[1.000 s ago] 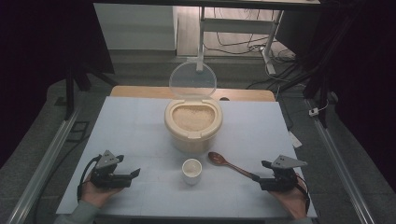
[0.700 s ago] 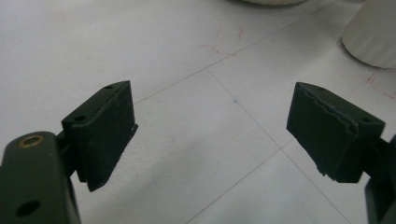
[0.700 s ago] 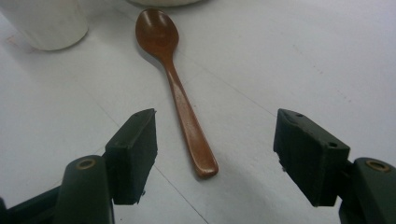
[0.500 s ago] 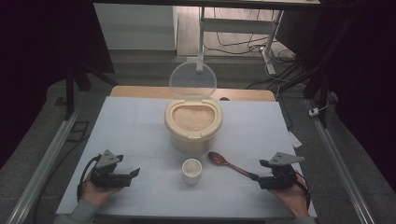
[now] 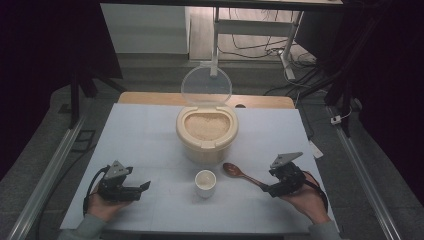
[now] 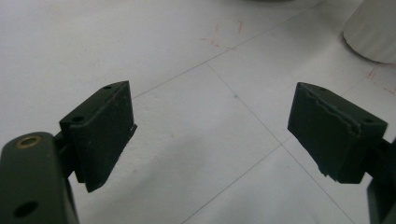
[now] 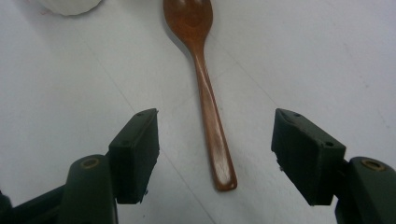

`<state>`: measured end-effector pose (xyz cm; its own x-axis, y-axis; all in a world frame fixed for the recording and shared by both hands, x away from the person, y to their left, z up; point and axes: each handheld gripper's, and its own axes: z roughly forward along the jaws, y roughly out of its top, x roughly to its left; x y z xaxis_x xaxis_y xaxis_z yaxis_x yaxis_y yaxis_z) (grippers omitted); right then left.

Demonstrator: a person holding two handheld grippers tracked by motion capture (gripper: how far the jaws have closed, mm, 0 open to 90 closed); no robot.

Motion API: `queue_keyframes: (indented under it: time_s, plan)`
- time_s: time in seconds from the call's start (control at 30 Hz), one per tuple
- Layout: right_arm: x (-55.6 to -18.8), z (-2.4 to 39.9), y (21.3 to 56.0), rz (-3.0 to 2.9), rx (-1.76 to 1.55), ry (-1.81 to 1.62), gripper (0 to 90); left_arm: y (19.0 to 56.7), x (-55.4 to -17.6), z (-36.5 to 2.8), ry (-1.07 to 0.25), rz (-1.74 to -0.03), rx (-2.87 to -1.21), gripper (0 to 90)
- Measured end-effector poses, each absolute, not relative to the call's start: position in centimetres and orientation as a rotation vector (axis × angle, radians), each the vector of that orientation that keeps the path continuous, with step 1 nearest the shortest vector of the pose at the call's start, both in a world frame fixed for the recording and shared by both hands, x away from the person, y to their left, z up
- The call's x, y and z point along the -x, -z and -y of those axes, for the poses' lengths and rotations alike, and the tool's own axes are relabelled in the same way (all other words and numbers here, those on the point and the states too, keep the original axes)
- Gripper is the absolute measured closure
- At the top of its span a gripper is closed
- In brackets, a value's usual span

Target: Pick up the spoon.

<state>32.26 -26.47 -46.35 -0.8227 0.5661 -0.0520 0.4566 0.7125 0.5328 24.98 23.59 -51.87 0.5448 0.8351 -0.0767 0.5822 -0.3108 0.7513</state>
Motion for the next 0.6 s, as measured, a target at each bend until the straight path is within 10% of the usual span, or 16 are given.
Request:
queue_keyframes:
  time_s: [0.6]
  plan:
    - [-35.3, 23.6, 48.2, -2.856, -0.784, -0.563, 43.4, 52.1, -25.1, -23.6, -0.415, -1.143, -2.035, 13.9]
